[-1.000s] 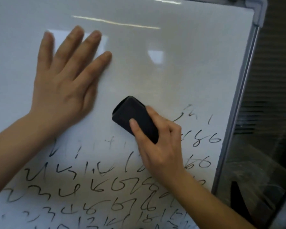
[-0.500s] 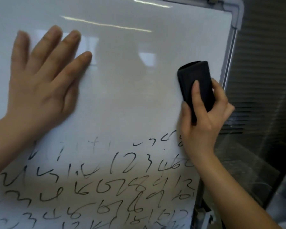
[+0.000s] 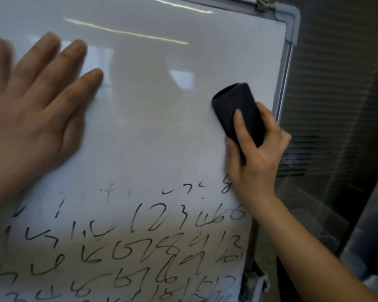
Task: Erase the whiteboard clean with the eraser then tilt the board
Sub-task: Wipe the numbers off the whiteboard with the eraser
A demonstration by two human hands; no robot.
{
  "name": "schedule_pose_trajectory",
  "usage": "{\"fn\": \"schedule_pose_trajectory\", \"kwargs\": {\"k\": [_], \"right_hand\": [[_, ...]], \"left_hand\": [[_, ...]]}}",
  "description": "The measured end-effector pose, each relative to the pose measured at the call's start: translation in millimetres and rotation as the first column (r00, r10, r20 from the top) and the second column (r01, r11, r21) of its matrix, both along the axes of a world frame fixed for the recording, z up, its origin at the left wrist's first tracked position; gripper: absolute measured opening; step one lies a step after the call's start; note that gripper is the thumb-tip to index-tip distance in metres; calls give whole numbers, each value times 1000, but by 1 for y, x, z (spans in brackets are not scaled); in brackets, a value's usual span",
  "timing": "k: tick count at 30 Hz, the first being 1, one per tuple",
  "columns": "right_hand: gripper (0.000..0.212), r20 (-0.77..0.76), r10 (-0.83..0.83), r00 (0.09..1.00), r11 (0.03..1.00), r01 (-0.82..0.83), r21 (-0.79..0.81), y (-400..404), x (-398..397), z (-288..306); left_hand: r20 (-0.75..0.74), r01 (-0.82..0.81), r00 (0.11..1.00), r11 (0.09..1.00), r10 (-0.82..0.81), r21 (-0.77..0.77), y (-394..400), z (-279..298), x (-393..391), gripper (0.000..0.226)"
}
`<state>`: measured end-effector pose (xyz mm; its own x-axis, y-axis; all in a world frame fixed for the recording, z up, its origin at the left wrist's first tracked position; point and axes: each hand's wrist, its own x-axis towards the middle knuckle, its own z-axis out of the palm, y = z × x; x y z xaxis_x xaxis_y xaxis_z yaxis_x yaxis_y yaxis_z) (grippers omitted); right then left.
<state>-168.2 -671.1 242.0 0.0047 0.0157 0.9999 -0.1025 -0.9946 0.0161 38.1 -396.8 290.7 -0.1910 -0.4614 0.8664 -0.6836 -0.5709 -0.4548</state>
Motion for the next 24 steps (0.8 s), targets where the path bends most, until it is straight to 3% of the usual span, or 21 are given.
{"fn": "schedule_pose_trajectory", "kwargs": {"k": [6,16,20,24], "right_hand": [[36,56,-48,997,999,49,-18,-20,-6,22],[48,-72,-56,996,998,55,-14,1,-14,-54],[43,-57,0,998,998,3,55,16,-16,-47],[41,-59,126,990,990,-122,65,55,-10,-35]], "left_hand": [[-19,16,1000,1000,-16,15,5,-1,-3,57],[22,39,999,999,-39,14,7,5,-17,54],[87,51,995,997,-56,55,19,6,-33,43],[7,60,998,987,-61,150,62,1,-35,43]]}}
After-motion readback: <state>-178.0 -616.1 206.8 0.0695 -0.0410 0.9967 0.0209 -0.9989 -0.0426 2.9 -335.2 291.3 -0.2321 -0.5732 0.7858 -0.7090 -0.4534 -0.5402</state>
